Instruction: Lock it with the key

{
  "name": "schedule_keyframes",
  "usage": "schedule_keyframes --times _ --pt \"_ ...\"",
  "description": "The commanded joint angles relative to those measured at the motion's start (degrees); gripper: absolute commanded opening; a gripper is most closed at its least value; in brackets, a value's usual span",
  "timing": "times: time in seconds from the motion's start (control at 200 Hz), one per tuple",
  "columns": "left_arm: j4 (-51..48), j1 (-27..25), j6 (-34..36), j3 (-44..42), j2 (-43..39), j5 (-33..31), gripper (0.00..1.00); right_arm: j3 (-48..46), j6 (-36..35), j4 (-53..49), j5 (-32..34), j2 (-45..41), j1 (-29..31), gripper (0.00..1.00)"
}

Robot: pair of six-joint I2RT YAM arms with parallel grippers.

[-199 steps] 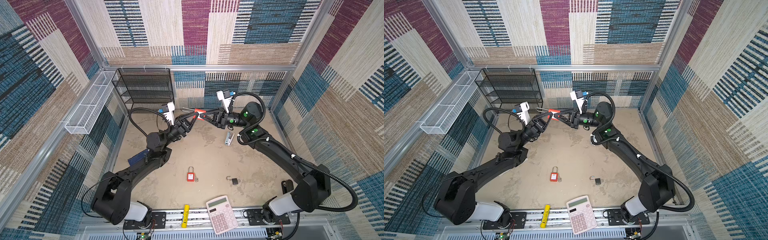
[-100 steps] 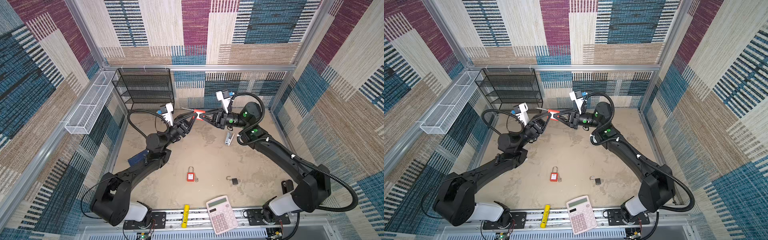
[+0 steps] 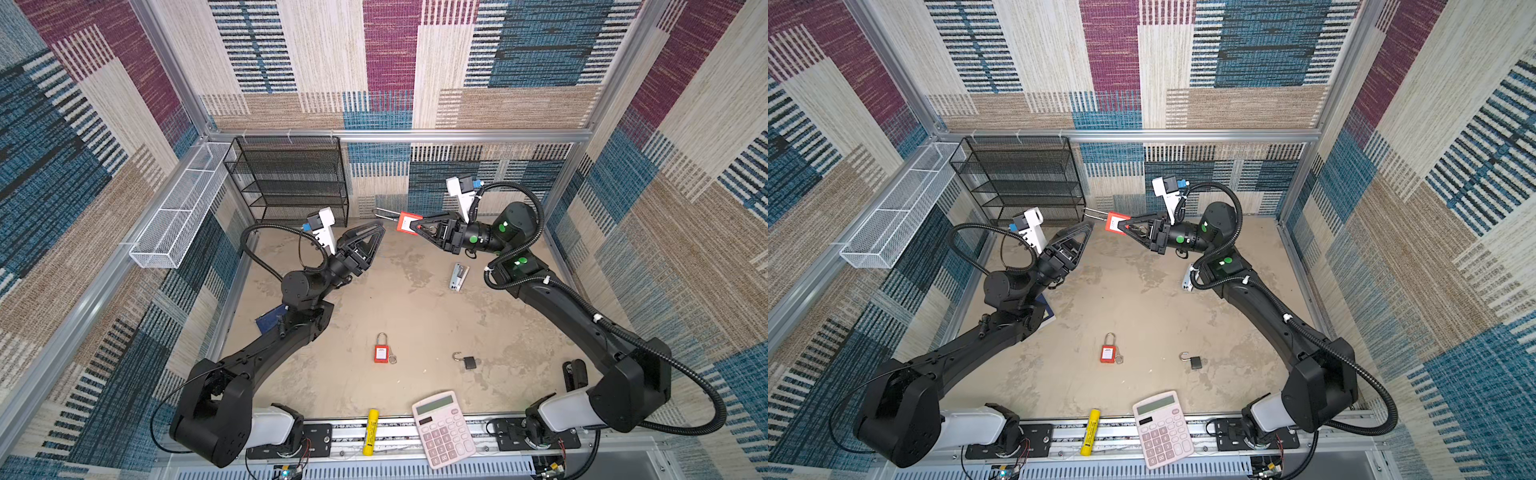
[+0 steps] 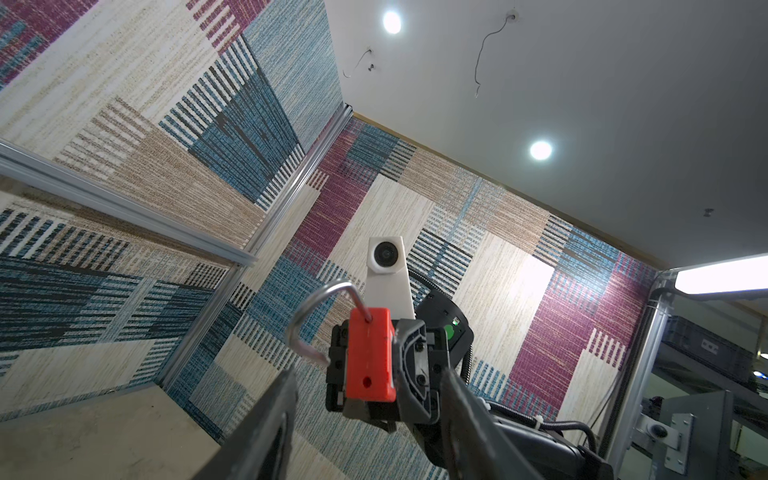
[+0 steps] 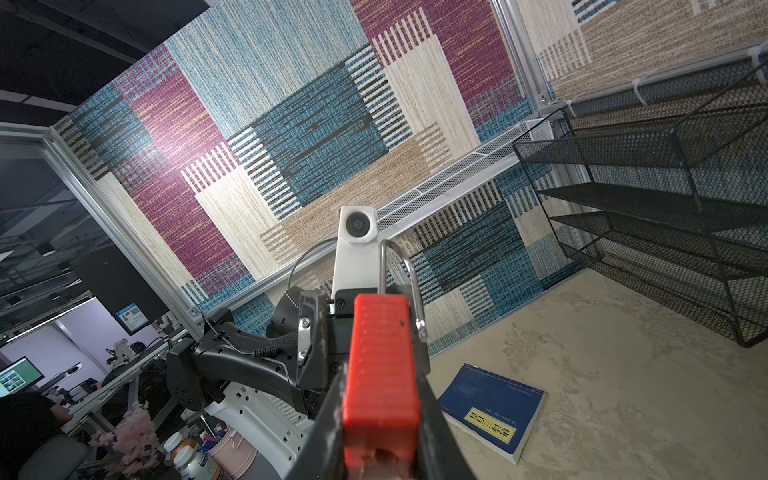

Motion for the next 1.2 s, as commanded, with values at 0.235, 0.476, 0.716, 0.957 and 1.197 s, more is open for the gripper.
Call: schedule_keyframes --times 0.235,0.476,0.716,0.957,1.197 --pt "2.16 2.37 -1.31 0.30 -1.11 0.06 0.57 -0.67 -0.71 -0.43 -1.68 -1.17 -0.40 0.01" --pt "2.38 2.57 -1.76 1.24 -0.43 0.92 0.56 -0.52 1.03 1.34 -3.42 -0.62 -0.40 0.01" --pt "3.59 2.66 -3.11 2.34 1.16 1.88 0.44 0.63 0.69 -0.41 -4.45 0.75 -0.31 0.01" --pt "4.23 2.74 -3.87 2.75 1.72 2.06 0.03 0.89 -0.70 -1.38 -3.79 0.79 -0.31 0.01" --pt "4.27 2.70 -4.21 2.67 1.78 2.28 0.00 1.33 -1.47 -1.70 -3.88 1.02 -0.32 0.00"
